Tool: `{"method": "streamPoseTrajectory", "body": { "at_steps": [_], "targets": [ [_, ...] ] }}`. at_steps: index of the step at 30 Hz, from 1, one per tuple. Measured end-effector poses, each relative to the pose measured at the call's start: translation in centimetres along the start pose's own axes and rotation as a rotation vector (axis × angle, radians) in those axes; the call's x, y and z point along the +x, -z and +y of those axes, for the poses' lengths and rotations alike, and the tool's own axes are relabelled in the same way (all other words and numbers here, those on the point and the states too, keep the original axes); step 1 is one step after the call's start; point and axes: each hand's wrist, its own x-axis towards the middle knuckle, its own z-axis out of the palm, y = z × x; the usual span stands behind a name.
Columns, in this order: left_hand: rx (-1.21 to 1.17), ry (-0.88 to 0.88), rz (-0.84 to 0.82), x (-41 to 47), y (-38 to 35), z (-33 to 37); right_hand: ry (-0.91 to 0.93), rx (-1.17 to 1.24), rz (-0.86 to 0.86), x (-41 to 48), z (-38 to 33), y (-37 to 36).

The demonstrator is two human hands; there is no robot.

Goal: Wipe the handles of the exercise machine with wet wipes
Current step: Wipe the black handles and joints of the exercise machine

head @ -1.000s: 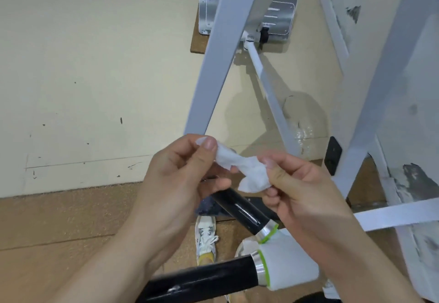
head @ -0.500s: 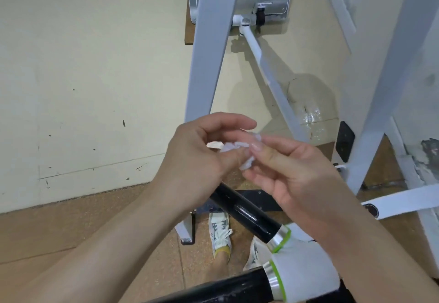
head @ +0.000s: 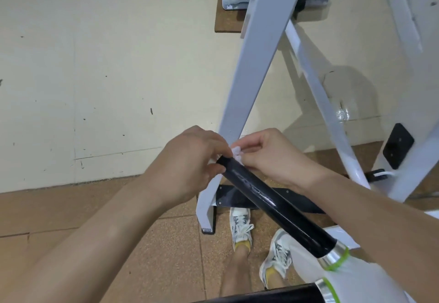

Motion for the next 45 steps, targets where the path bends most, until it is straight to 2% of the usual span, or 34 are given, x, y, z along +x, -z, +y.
{"method": "streamPoseTrajectory", "body": {
  "at_steps": [4,7,10,13,15,19,22,24,26,29,34,37,39,42,45],
  "targets": [
    [-0.028,0.022,-0.016,0.5,0.1,-0.1,-0.054,0.079,-0.133,-1.1,0.5,1.5],
    [-0.048,0.054,-0.046,0.7,0.3,-0.3,-0.006,-0.025,0.014,0.0,0.4,0.9],
    [-0.144,0.171,-0.018,1.0,0.4,-0.5,0.088,-0.025,0.117,1.1,0.0,-0.5],
    [-0.200,0.234,0.054,1.1,0.3,-0.4,0.072,-0.194,0.068,0.1,-0.1,0.5],
    [-0.249,0.268,0.091,1.0,0.2,-0.5,0.038,-0.192,0.048,-0.5,-0.1,1.3],
    [-0.163,0.217,0.078,1.2,-0.1,-0.3,0.121,-0.119,0.114,0.6,-0.4,-0.1],
    [-0.077,0.148,0.052,1.0,-0.2,0.2,0.090,-0.215,0.025,0.0,-0.3,1.0],
    [-0.012,0.111,0.037,1.0,-0.2,0.4,0.025,-0.159,-0.069,-0.9,-0.1,2.4],
    [0.051,0.068,0.027,0.9,-0.3,0.7,0.026,-0.098,-0.039,-0.9,0.1,2.4],
    [0.007,0.025,-0.032,0.6,-0.4,1.3,0.080,-0.057,0.012,0.0,0.6,1.0],
    [-0.010,0.000,-0.084,0.2,-0.5,1.7,-0.024,-0.044,-0.181,-2.2,1.1,4.0],
    [0.010,-0.009,-0.072,0.4,-0.7,2.5,0.055,-0.066,-0.094,-1.9,1.4,3.4],
    [0.000,0.003,-0.060,0.5,-1.0,3.1,0.059,0.066,-0.082,-1.6,1.9,2.8],
    [-0.025,0.045,-0.040,0.6,-1.1,3.4,-0.011,0.312,-0.174,-1.8,2.9,2.5],
    [-0.015,0.058,-0.037,0.9,-1.3,3.7,0.038,0.275,-0.110,-2.3,3.4,2.3]
  ]
}}
